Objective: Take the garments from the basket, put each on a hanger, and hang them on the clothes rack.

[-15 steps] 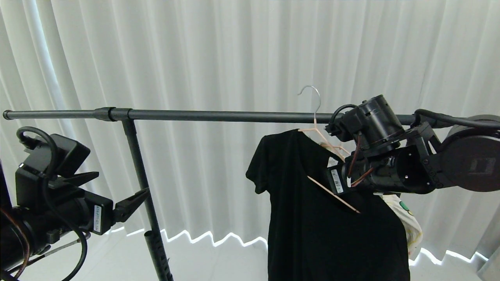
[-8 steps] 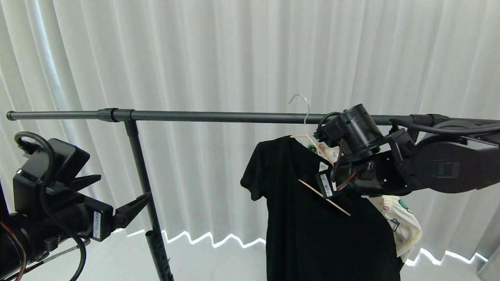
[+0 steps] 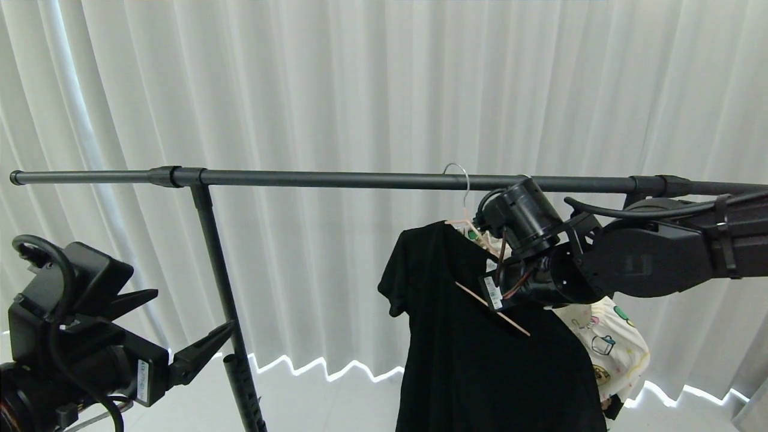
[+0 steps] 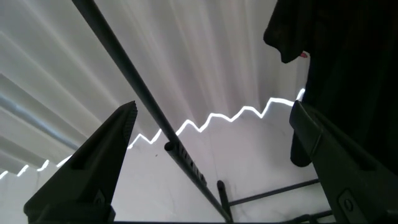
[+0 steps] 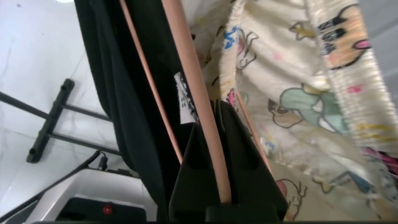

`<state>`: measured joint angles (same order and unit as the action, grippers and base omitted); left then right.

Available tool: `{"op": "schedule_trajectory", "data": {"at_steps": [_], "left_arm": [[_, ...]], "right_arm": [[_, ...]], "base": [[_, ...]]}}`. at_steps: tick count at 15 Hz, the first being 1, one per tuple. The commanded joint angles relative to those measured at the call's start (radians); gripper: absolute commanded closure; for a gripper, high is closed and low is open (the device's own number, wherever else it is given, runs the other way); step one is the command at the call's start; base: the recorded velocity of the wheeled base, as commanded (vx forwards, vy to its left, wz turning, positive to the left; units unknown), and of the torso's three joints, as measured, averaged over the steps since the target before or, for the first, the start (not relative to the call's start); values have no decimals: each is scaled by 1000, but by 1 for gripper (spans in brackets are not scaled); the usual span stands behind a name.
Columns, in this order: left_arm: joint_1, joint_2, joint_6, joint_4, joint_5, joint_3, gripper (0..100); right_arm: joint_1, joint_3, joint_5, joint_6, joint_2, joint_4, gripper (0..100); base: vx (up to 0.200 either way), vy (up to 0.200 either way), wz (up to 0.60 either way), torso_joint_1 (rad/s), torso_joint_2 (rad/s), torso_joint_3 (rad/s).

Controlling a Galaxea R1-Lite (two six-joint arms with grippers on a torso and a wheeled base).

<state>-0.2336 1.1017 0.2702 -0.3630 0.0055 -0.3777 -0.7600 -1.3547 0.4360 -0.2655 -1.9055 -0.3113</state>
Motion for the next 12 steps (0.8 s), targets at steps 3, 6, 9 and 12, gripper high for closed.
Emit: {"op": "schedule_trajectory", "data": {"at_steps": [3, 6, 9, 12], "left_arm": [[-6, -13, -2, -1, 1, 6, 0], [-6, -13, -2, -1, 1, 8, 0], [-6, -13, -2, -1, 1, 8, 0], [-6, -14, 0, -1, 1, 8, 0]], "right_arm": [[-1, 0, 0, 0, -13, 0, 100], [1, -20, 0, 0, -15, 0, 100], [-2, -27, 1, 0, -21, -6, 100], [-5, -26, 0, -27, -3, -8, 0]], "base": [[0, 0, 0, 0, 0, 0], [0, 0, 0, 0, 0, 0], [0, 0, 0, 0, 0, 0], [0, 0, 0, 0, 0, 0]]}}
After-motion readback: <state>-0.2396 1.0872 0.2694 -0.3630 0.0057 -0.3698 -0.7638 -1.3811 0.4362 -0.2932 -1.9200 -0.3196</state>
